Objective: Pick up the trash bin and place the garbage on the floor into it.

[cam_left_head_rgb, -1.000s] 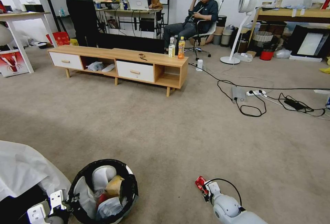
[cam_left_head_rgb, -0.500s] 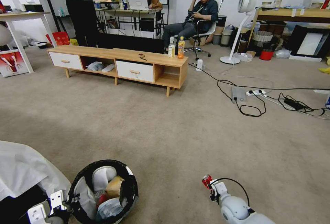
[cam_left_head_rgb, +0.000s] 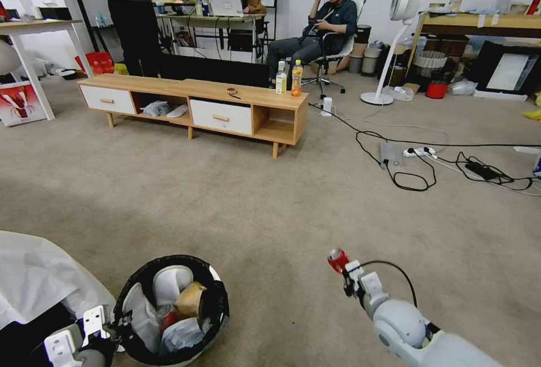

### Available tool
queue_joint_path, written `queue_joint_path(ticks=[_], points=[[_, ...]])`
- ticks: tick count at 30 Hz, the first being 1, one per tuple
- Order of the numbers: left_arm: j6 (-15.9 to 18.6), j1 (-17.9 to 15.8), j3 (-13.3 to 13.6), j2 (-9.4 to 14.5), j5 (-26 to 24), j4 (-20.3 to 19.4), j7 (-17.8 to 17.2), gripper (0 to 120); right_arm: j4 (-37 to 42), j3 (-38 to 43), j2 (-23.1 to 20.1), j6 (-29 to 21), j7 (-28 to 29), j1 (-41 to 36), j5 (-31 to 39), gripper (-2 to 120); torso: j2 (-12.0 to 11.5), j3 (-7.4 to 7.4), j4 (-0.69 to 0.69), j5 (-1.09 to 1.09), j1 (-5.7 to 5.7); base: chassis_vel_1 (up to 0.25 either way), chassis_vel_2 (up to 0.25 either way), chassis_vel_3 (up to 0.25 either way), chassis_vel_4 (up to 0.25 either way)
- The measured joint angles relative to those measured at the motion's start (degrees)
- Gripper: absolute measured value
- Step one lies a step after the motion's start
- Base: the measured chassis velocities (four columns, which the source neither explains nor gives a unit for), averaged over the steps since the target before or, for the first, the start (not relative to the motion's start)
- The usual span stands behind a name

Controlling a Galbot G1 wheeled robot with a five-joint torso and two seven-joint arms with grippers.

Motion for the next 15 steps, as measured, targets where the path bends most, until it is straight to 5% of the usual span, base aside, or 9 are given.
queue_joint_path(ticks=[15], points=[[0.5,-0.8,0.1,0.7,-2.6,-0.9,-1.7,3,13.8,-6.2,1.1,4.9,-0.7,17.8,11.0,10,0.0,0.0,0.0,0.0,0.0,0.0,0.0,0.0,0.0]])
